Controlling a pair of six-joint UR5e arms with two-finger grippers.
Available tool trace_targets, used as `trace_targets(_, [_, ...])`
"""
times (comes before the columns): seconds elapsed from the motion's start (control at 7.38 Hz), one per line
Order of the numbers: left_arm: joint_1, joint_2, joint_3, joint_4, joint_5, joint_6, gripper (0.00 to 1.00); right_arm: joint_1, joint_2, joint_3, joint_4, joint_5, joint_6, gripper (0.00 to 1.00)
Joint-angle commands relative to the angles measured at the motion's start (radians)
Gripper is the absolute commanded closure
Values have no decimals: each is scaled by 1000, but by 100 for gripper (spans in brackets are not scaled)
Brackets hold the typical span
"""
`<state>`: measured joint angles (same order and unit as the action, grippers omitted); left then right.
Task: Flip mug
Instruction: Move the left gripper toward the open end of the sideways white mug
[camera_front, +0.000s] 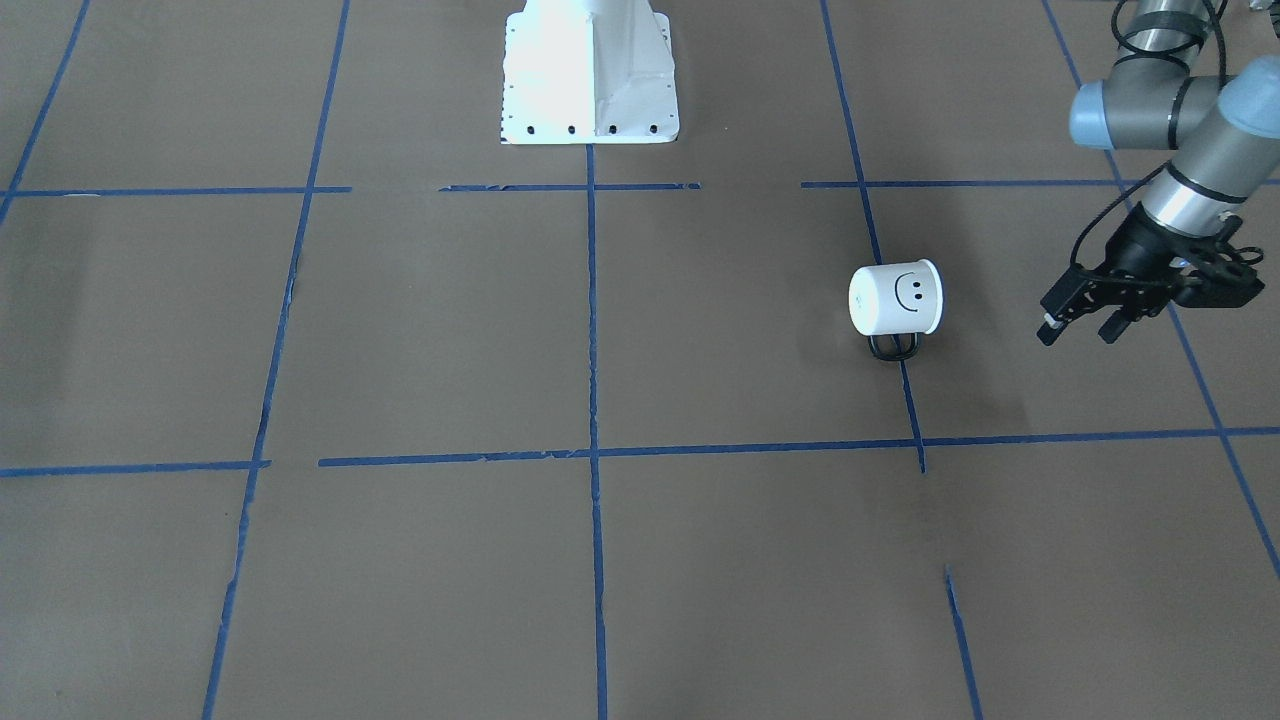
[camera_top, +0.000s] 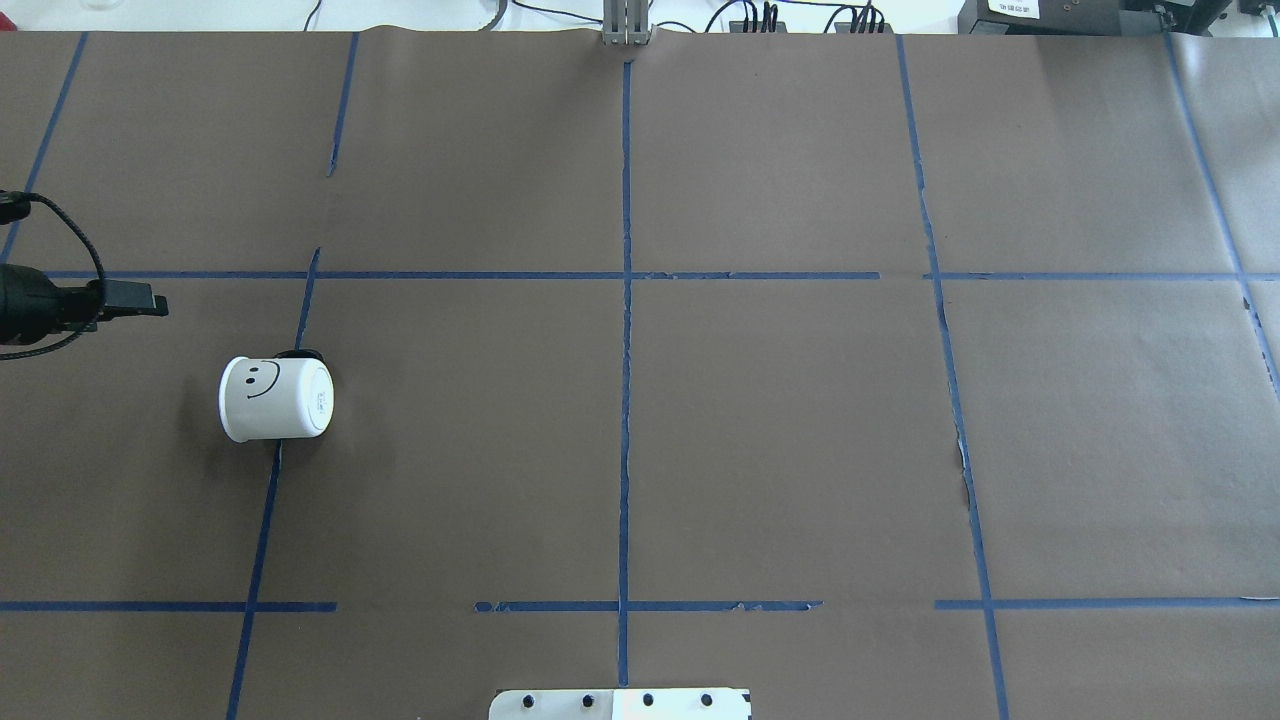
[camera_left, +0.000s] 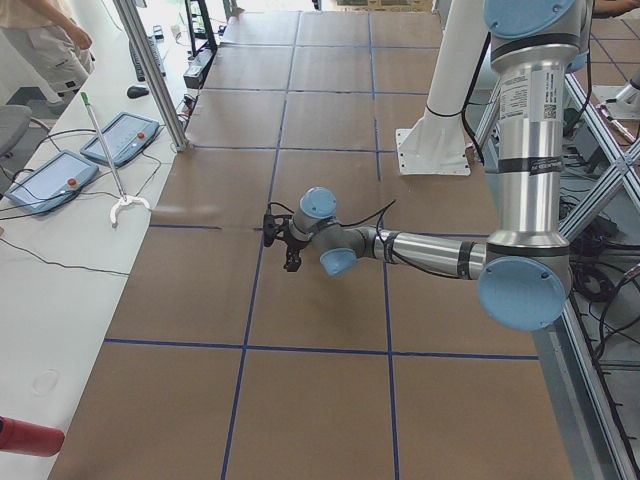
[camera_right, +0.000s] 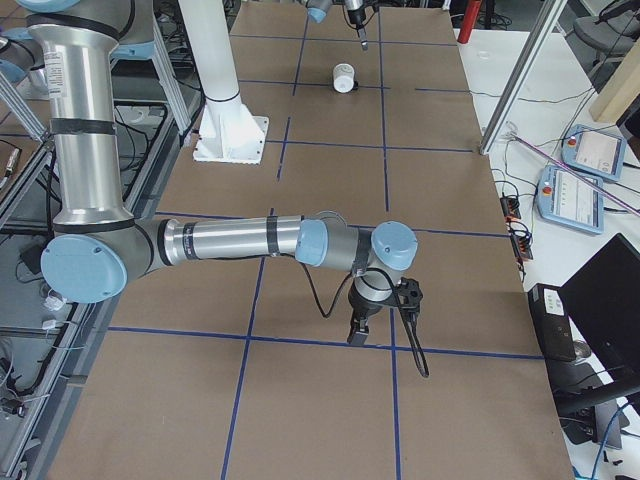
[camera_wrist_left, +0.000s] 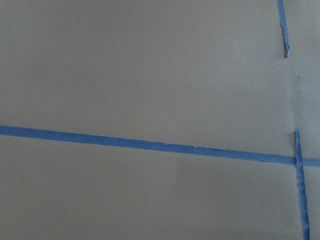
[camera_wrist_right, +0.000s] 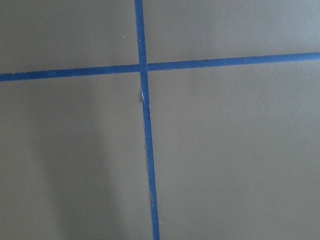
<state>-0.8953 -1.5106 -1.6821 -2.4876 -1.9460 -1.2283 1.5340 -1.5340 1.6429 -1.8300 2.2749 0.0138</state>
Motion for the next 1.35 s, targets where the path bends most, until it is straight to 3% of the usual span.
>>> trace_targets(0.0, [125, 1, -89, -32, 109, -214, 0, 0, 0, 0, 0, 0, 0, 0])
trace_targets(0.14, [133, 7, -84, -236, 107, -262, 0, 0, 0, 0, 0, 0, 0, 0])
trace_targets(0.41, [173, 33, 51, -619, 117, -368, 0, 0, 0, 0, 0, 0, 0, 0])
trace_targets(0.68, [197, 32, 169, -791, 171, -378, 0, 0, 0, 0, 0, 0, 0, 0])
trace_targets(0.81, [247, 12, 250, -974, 217, -379, 0, 0, 0, 0, 0, 0, 0, 0])
trace_targets(0.95, [265, -20, 304, -1049, 226, -379, 0, 0, 0, 0, 0, 0, 0, 0])
trace_targets(1.22, [298, -60, 340, -1062, 271, -381, 1, 0, 0, 0, 0, 0, 0, 0])
